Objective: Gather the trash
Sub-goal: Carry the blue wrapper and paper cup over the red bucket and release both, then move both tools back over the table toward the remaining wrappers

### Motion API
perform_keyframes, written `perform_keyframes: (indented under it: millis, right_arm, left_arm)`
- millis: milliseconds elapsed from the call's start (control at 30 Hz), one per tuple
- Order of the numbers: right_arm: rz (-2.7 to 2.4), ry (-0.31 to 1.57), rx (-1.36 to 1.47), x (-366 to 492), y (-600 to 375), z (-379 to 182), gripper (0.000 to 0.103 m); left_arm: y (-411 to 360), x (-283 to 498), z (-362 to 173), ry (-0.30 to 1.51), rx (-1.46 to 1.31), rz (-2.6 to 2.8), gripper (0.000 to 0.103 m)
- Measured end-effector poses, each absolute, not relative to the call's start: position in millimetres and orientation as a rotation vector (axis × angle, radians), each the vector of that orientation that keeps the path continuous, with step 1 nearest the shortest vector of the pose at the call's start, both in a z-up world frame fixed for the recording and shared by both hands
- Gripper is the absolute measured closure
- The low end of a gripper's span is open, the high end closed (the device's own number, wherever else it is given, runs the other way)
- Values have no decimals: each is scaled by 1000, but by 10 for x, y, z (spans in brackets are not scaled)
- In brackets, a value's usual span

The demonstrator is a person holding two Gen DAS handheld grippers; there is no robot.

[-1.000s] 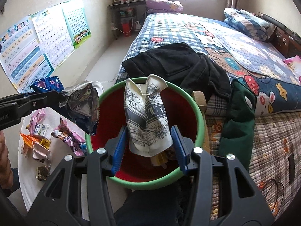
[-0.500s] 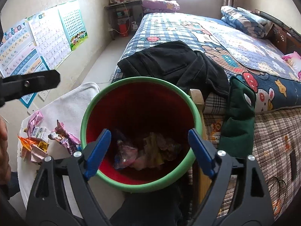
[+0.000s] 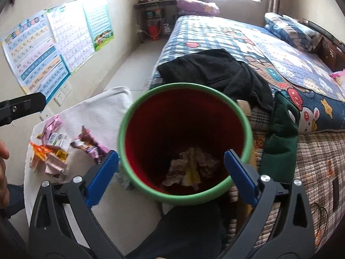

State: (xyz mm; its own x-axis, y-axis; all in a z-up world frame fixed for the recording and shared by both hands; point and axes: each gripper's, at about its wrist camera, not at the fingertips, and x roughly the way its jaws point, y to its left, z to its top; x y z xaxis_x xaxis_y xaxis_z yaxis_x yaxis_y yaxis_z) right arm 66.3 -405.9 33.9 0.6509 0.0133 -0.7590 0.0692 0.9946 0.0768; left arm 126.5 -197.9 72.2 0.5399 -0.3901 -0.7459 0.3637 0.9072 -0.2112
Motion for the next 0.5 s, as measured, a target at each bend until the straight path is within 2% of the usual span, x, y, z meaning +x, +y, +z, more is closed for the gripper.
perform_keyframes:
  millis: [500]
  right_arm:
    - [150, 878, -27, 660, -2994, 377, 5]
  left_arm:
    - [-591, 870, 682, 880, -121, -270, 8]
